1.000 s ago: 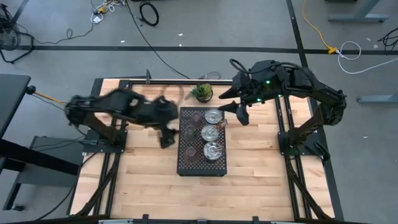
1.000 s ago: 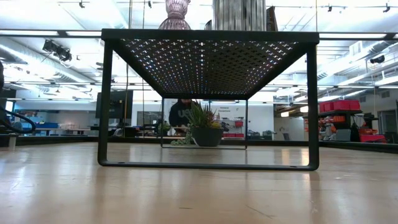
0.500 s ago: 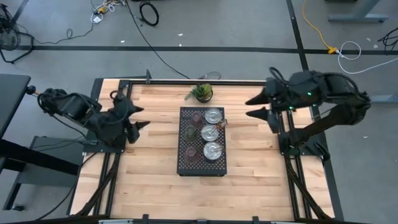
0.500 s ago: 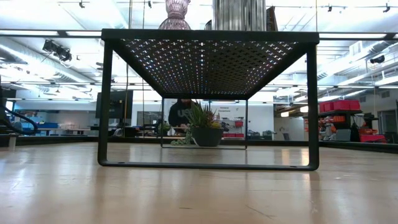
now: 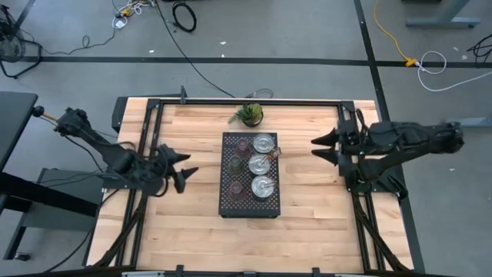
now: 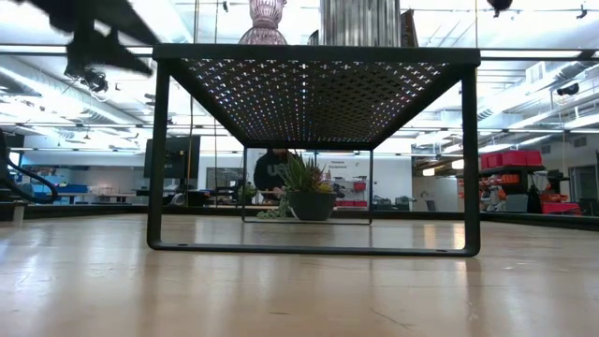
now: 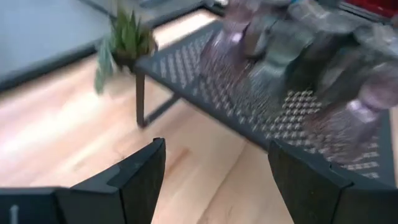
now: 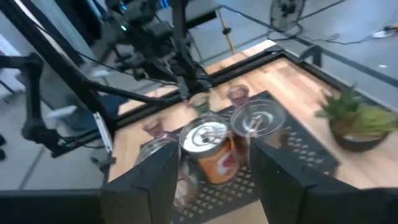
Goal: Pick & Place candle stick holders
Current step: Return to Home Position
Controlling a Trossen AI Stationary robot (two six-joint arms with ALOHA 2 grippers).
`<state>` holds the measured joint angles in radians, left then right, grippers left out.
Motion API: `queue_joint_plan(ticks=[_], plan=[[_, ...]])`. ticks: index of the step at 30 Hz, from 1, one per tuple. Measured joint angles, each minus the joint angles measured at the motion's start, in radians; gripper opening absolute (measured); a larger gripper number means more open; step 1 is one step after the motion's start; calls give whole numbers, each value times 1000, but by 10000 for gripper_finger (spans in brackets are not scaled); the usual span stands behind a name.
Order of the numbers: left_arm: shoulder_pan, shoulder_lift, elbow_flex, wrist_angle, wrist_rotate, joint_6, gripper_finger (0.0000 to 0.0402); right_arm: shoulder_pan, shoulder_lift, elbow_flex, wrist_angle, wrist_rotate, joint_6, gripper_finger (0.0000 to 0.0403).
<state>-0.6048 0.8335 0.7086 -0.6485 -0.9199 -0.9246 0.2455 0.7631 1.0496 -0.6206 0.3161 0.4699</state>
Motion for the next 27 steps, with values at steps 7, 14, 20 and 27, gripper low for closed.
queue_joint_plan(ticks=[7, 14, 20, 27], plan=[[8, 4, -121, 58, 17, -21, 287, -18, -104, -250, 148, 99, -22, 196], [8, 2, -122, 83, -13, 49, 287, -25, -122, -434, 222, 83, 154, 196], [8, -66, -129, 98, -139, 185, 287, -105, -161, -637, 675, -24, 22, 196], [44, -261, -263, 129, -203, 199, 287, -351, -261, -866, 1049, -294, 68, 196]])
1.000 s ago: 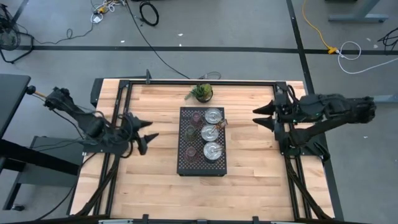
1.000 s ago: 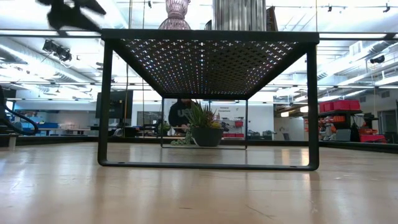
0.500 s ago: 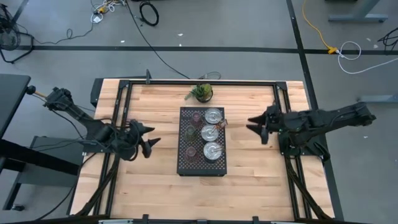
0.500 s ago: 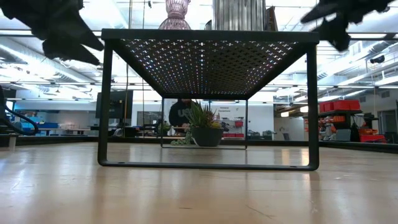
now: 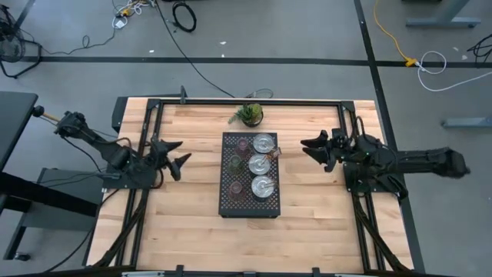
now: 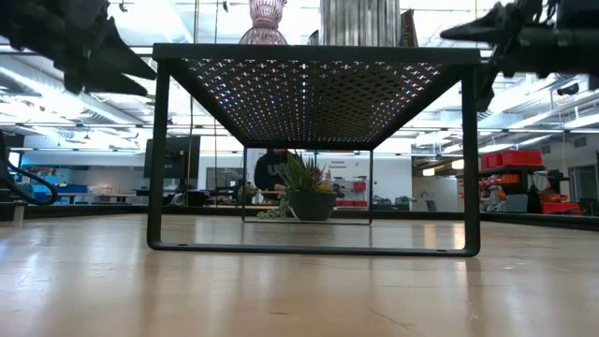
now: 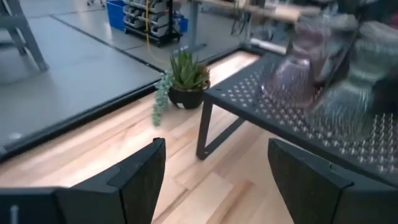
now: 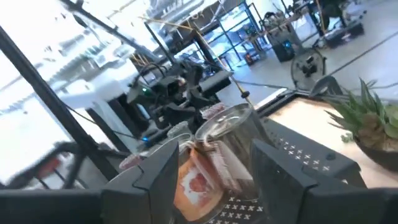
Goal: Pick & Place candle stick holders
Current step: Return to Home Position
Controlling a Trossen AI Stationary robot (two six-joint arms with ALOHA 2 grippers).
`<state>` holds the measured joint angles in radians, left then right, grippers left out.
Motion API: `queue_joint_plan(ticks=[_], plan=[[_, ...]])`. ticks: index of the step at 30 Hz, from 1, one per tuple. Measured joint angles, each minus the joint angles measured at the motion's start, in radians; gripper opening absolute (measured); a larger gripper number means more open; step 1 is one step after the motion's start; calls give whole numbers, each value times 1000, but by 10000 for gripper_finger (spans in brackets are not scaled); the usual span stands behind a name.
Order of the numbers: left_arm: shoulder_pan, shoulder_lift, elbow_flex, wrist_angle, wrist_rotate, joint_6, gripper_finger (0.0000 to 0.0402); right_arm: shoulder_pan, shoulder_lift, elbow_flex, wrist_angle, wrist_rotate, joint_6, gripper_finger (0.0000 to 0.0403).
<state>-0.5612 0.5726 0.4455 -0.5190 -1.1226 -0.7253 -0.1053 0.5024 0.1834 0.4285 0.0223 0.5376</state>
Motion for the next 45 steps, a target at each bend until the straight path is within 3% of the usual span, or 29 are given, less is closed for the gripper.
queue_joint_plan(ticks=[3, 7, 12, 17, 21, 25, 31, 45], plan=[[16, -107, -75, 111, 4, 53, 287, -100, 1, -35, 35, -141, 58, 196], [60, -240, -161, 320, 54, 294, 287, -222, 13, -35, 110, -303, 36, 196], [186, -414, -273, 439, 157, 479, 287, -423, 15, -35, 213, -431, 51, 196], [333, -568, -388, 460, 373, 476, 287, -599, 82, -34, 165, -630, 129, 196], [448, -549, -405, 523, 533, 533, 287, -703, 155, -34, 311, -701, 163, 196], [557, -547, -404, 511, 663, 531, 287, -790, 215, -34, 475, -715, 204, 196], [656, -542, -401, 478, 859, 492, 287, -819, 271, -34, 506, -712, 240, 196], [684, -440, -401, 466, 901, 529, 287, -675, 285, -34, 514, -518, 197, 196]])
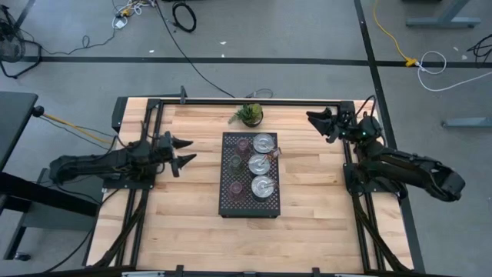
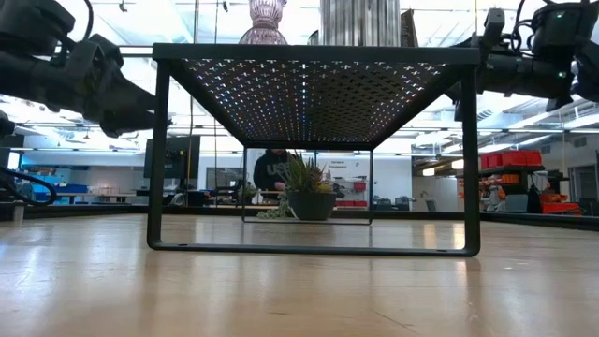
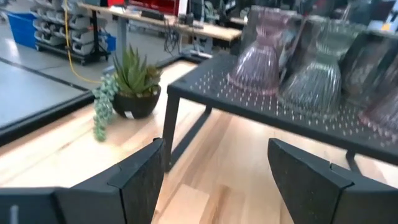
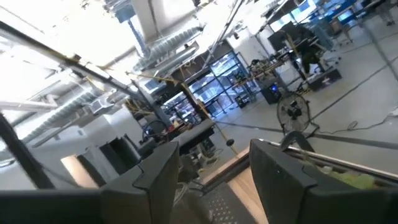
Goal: Pick & Place candle stick holders
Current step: Return to Home Position
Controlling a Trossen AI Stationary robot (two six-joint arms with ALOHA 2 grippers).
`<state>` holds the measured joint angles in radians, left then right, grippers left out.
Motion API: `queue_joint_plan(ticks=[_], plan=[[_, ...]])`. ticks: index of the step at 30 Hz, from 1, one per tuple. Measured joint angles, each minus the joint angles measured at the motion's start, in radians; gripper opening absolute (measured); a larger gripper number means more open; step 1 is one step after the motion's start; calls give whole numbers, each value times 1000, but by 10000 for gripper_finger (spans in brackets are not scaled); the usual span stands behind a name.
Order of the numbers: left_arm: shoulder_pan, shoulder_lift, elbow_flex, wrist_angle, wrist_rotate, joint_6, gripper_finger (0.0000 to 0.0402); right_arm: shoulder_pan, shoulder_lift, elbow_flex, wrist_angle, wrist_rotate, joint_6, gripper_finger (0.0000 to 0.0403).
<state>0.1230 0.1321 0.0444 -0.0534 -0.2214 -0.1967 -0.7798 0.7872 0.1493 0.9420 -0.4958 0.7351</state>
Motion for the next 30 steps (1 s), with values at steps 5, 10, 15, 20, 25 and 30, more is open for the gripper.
queue_joint_plan(ticks=[5, 10, 15, 20, 25, 30], plan=[[0, 35, -6, 33, 30, 0, 287, 107, 11, 0, -4, 67, -74, 196], [0, 38, -7, 39, 38, -1, 287, 163, 32, -57, 35, 167, -112, 196], [0, 38, -7, 41, 38, -46, 287, 240, 49, -132, 120, 242, -74, 196], [0, 38, -6, 45, 32, -80, 287, 384, 72, -130, 222, 228, -137, 196], [0, 38, -5, 45, -25, -80, 287, 544, 90, -130, 151, 234, -177, 196], [0, 38, -5, 45, -32, -80, 287, 599, 90, -130, 32, 212, -196, 196]])
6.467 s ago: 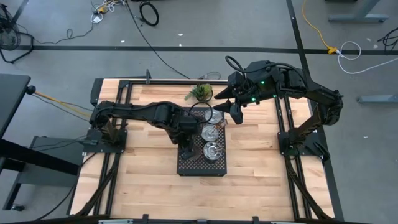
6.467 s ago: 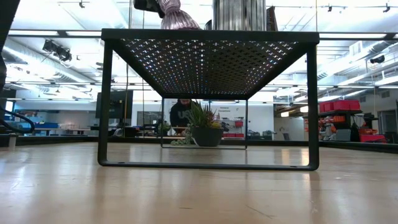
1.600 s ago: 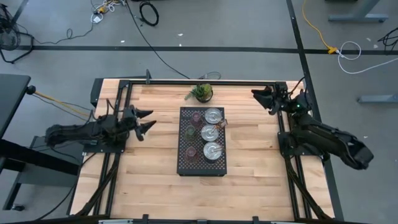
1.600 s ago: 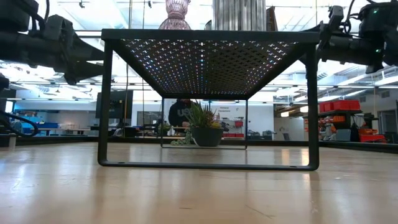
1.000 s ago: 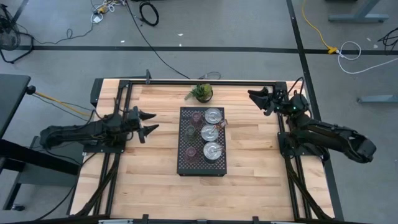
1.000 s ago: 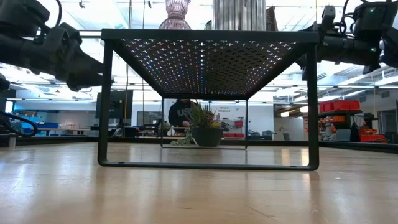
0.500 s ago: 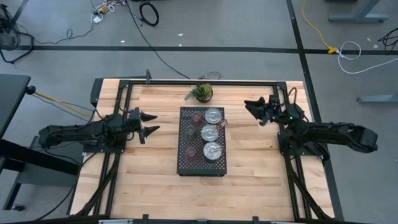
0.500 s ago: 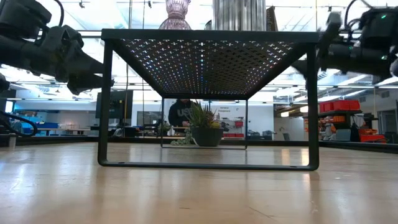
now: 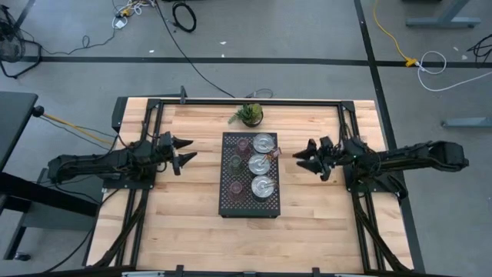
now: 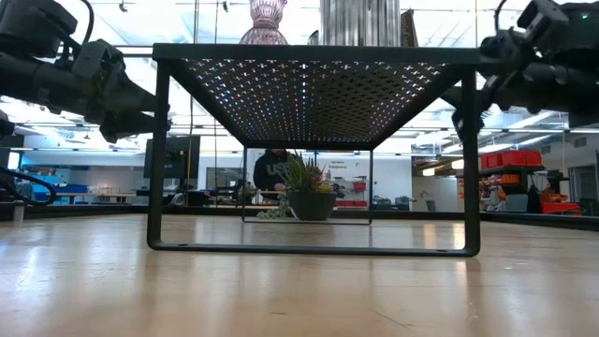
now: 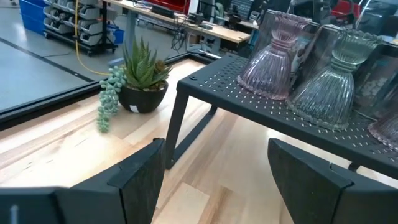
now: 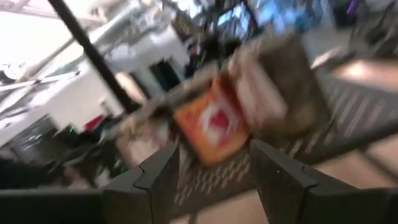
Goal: Pick & Place candle stick holders
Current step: Return to Home Position
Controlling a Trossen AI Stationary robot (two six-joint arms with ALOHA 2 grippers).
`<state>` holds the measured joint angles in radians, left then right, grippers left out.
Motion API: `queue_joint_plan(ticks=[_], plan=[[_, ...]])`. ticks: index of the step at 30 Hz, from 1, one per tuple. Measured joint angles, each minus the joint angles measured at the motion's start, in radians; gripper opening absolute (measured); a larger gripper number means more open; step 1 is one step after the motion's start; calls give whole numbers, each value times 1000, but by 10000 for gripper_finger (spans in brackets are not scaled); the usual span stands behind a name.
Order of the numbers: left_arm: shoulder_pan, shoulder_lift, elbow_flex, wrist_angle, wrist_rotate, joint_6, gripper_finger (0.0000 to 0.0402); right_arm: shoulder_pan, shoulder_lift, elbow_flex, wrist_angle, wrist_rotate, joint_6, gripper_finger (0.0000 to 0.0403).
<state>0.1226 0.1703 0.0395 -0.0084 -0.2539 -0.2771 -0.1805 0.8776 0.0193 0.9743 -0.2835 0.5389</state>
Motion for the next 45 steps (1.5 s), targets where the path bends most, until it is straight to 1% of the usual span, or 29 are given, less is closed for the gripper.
queue_joint_plan(ticks=[4, 6, 9, 15, 17, 21, 26, 35, 40, 45], plan=[[0, 0, 0, 0, 0, 0, 287, 16, 0, 0, -97, -85, 82, 196], [0, 0, 1, 0, 0, 0, 287, 16, 0, 0, -124, -112, 115, 196], [0, 0, 1, 0, 0, 0, 287, 16, 0, 0, -156, -116, 135, 196], [0, 0, 1, 0, 0, 0, 287, 16, -1, 0, -157, -117, 133, 196], [0, 0, 2, 0, 0, 0, 287, 21, -22, -1, -195, -117, 131, 196], [1, 0, 3, -16, 3, 0, 287, 21, -120, -2, -238, -117, 134, 196], [1, 0, 3, -23, 4, 0, 287, 33, -230, -2, -247, -117, 134, 196], [1, -2, 4, -25, 5, -1, 287, 172, -520, -2, -253, -48, 133, 196], [1, -2, 3, -28, 5, -1, 287, 239, -680, -2, -253, -48, 133, 196], [1, -2, 3, -29, 5, 0, 287, 269, -847, -2, -257, -71, 133, 196]])
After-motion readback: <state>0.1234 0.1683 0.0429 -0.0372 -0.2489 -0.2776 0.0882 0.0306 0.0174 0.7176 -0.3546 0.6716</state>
